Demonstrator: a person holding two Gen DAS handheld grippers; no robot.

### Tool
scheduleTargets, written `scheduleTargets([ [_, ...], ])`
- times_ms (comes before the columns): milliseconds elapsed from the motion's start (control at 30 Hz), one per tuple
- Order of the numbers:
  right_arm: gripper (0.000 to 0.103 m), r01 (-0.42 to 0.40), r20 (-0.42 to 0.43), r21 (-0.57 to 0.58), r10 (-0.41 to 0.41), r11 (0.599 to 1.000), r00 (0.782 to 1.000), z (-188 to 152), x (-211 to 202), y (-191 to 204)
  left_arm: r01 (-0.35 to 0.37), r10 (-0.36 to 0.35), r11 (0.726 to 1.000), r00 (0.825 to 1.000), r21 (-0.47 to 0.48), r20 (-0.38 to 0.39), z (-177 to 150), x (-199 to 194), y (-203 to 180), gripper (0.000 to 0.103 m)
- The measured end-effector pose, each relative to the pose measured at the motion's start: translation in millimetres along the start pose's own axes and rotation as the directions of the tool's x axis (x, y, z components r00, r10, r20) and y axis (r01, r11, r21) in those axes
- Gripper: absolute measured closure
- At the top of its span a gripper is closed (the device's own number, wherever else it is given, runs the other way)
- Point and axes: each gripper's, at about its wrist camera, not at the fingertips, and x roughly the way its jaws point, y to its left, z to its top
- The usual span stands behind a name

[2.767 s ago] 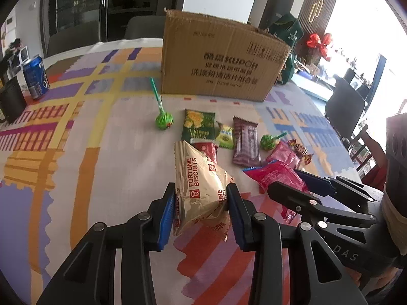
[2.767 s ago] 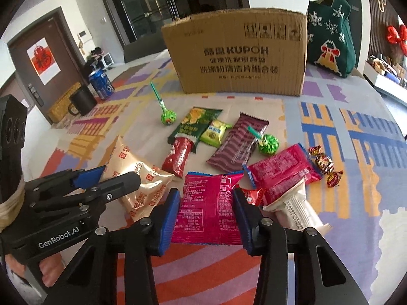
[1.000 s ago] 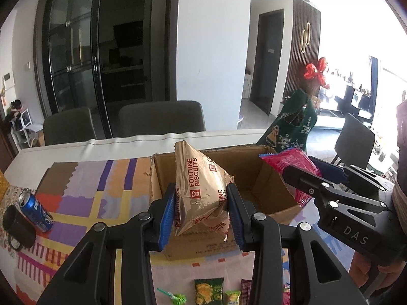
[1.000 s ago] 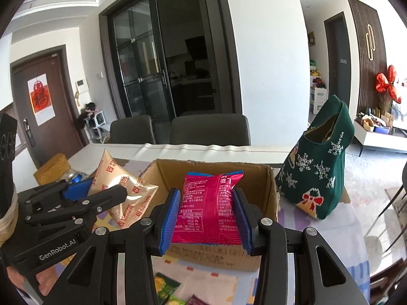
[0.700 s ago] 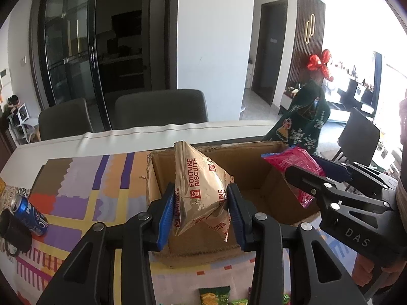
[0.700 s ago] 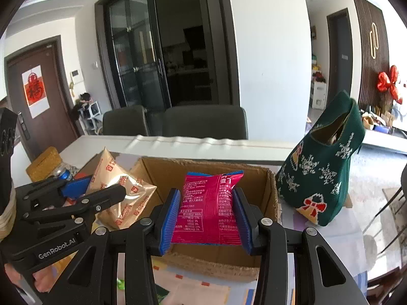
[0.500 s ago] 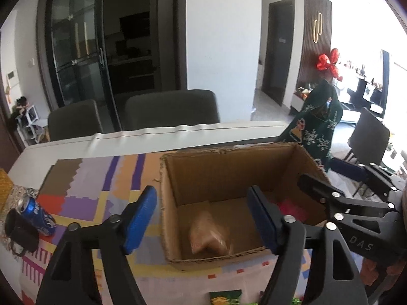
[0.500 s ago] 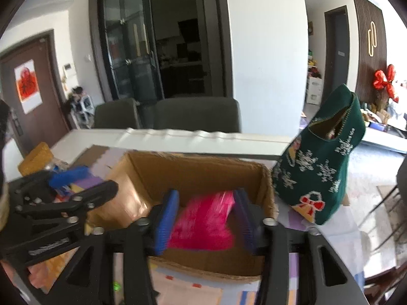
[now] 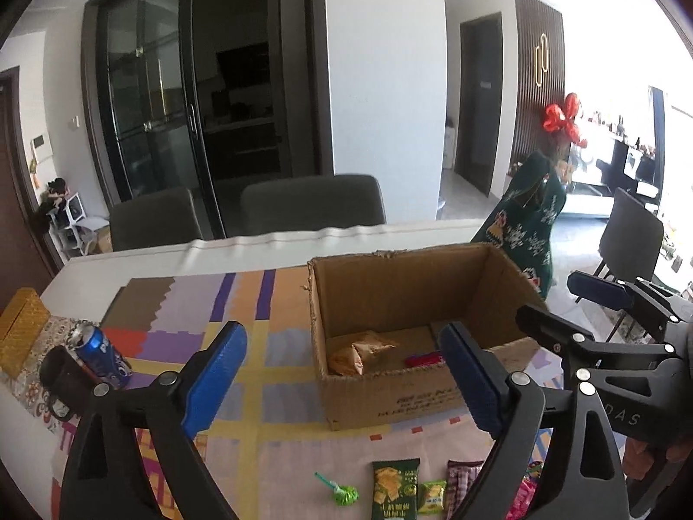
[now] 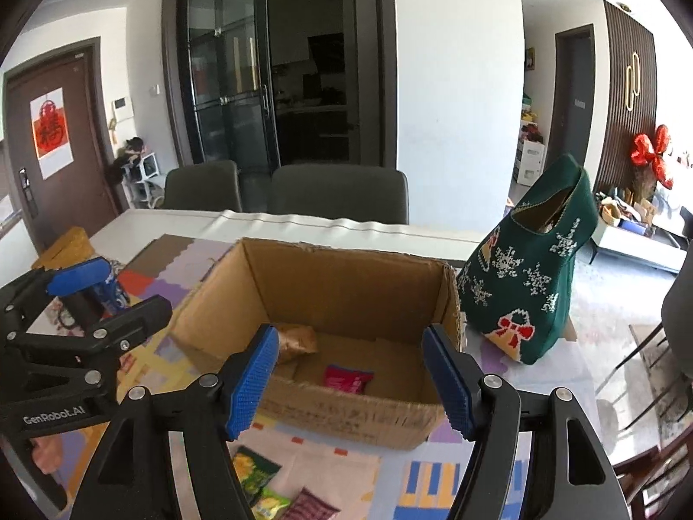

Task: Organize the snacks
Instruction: 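Withdraw both tools from the box back toward the remaining snacks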

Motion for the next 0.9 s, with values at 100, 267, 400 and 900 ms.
scheduleTargets([
  [100,0.029,0.006,0.035,-0.006,-0.006,1.0,0.999,-5.8,-19.6,4.8,-0.008,0.008,1.0,1.0,0.002,0.027,-6.7,-20.6,-0.1,0.009],
  [267,0.026,-0.003,0.091,-0.012,0.004,1.0,0.996,-16.3,-53.6,12.7,-0.011,0.011,1.0,0.998,-0.007,0.057,-17.3,-51.6,-2.4,0.005],
  [400,0.023,0.007,0.125,-0.018,-0.005,1.0,0.992,-25.1,-72.6,17.5,-0.018,0.02,1.0,0.998,-0.019,0.066,-28.6,-69.5,-2.1,0.004],
  [900,0.022,0.026,0.072,-0.028,-0.024,0.999,0.997,-83.6,-101.1,20.2,0.007,-0.007,1.0,1.0,-0.013,-0.018,-85.7,-89.7,-22.7,0.004],
])
